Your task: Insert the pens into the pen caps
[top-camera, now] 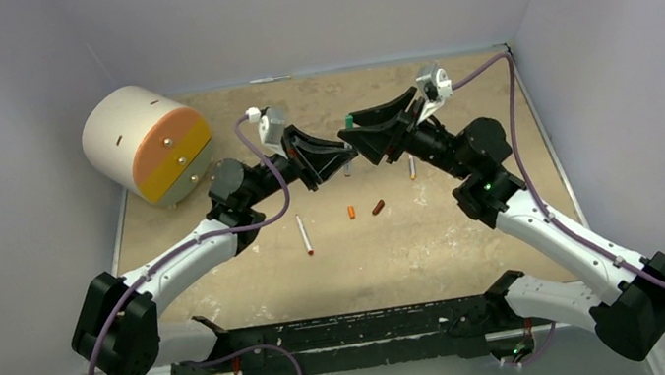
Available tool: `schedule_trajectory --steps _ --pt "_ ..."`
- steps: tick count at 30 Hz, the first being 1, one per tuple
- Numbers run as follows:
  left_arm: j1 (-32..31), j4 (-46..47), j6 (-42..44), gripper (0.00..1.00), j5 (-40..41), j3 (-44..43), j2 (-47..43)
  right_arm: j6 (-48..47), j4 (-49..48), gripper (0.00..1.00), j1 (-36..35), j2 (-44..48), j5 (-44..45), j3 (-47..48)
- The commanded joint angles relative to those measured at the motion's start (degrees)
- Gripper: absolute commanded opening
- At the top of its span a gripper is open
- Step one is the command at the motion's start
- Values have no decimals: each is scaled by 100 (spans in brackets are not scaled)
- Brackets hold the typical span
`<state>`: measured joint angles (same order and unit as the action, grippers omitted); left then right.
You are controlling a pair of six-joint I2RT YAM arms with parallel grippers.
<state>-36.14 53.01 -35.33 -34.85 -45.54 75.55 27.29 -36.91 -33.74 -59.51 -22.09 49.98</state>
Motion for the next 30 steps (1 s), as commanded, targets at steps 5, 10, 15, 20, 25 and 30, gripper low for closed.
schedule_trajectory --steps 5,10,15,20,25,30 --pt "-33 704 -189 0 -425 -161 -6 -222 151 52 -19 106 -24 483" --pt "-33 843 -296 0 -579 -171 -4 -243 166 45 -2 88 -241 501" --pt "-33 936 -372 0 -678 -183 30 -200 86 38 -6 78 -493 498" --pt "-33 956 -403 0 -747 -182 80 -117 -20 36 -7 62 -598 496" --pt "-33 969 -394 0 -775 -166 162 -84 -97 36 -5 38 -650 497" --pt "-31 1040 -438 0 -815 -155 166 -88 -100 38 -4 60 -617 496"
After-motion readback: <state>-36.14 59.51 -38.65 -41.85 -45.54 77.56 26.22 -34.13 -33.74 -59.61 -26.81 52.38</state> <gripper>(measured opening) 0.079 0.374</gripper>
